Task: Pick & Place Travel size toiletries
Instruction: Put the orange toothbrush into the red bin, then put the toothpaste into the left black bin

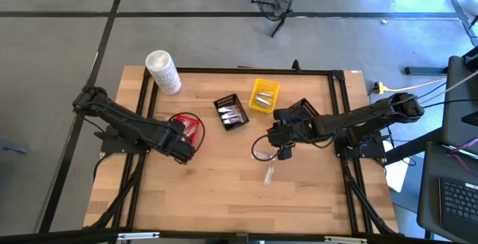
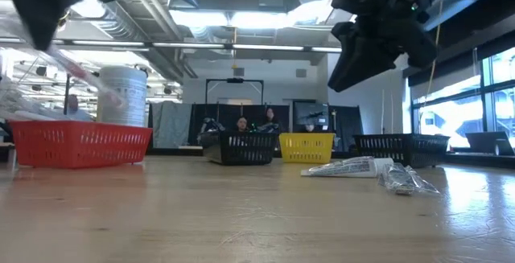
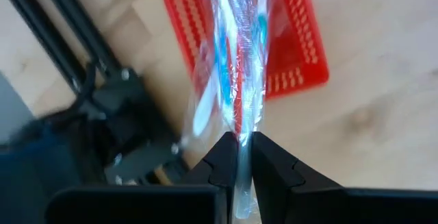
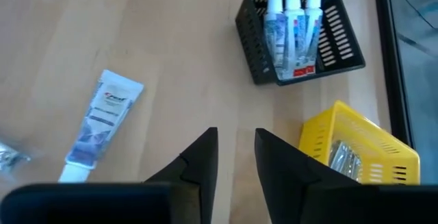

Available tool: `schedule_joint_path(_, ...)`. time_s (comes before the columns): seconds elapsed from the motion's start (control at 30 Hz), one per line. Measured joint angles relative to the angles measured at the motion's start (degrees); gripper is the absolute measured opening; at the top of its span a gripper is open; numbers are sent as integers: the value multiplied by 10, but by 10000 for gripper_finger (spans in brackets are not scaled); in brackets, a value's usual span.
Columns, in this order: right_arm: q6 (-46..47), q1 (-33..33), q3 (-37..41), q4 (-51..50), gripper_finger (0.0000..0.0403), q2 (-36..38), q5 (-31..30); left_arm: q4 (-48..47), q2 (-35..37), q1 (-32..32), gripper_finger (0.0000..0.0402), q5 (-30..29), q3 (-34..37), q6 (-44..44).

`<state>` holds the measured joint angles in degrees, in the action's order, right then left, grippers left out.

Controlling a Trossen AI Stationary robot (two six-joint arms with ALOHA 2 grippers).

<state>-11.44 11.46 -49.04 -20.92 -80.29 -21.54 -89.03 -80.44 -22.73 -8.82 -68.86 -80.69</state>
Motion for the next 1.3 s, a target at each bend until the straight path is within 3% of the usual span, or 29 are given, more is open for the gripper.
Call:
schedule_joint_path(0.1,-2,-8,0,7,96,0,1,5,-9,11,28,-12,0,15)
schedule_joint_path(0.2,-1,-13,0,12,96,0,1,4,-22,30,28,38,0,38)
schedule_joint_path(0.33,1,-16,0,18,102,0,1,-4,-37,46,28,15,0,60)
schedule_joint_path(0.63,23,-16,0,25,138,0,6,-4,-64,92,55,40,0,138)
schedule_joint_path(0.83,34,-16,0,25,170,0,63,-5,-77,105,74,37,0,171)
schedule_joint_path(1.1,33,-16,0,24,192,-5,188,7,-77,105,78,17,0,163)
schedule_joint_path(1.3,75,-16,0,28,184,-42,209,8,-77,103,79,31,-1,155)
